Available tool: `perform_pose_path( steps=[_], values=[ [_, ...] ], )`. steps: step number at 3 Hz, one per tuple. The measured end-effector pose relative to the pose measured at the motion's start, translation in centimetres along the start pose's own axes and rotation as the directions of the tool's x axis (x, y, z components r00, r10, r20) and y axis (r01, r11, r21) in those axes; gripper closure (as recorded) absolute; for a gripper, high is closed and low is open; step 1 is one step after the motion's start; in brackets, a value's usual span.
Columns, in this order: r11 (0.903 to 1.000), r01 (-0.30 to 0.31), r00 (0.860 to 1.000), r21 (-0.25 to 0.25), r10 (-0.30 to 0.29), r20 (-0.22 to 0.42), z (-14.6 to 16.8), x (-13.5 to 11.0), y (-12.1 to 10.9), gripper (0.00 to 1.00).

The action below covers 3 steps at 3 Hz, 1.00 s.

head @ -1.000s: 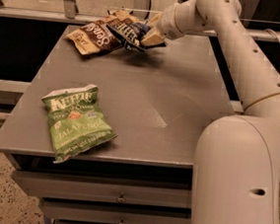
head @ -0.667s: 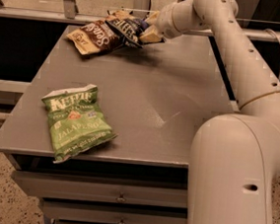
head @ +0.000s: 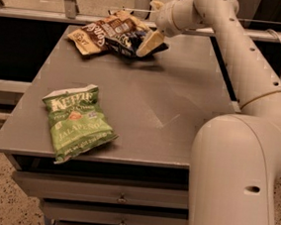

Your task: Move blue chip bag near brown chip bag

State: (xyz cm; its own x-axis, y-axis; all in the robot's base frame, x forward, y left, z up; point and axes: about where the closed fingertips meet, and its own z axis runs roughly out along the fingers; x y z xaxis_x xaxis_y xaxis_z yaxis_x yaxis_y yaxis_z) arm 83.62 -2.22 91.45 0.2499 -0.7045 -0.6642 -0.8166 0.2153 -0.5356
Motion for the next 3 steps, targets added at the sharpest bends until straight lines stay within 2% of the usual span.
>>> perform_pose_path(
  steps=[1,3],
  values=[
    [1.0,-0.002,1.0,0.009,0.002,-0.01,-1.1,0.3,-0.2,0.0],
    [0.9965,-0.071,0.996,0.042,0.074,-0.053,-14.2,5.1,-0.8,0.0]
  ],
)
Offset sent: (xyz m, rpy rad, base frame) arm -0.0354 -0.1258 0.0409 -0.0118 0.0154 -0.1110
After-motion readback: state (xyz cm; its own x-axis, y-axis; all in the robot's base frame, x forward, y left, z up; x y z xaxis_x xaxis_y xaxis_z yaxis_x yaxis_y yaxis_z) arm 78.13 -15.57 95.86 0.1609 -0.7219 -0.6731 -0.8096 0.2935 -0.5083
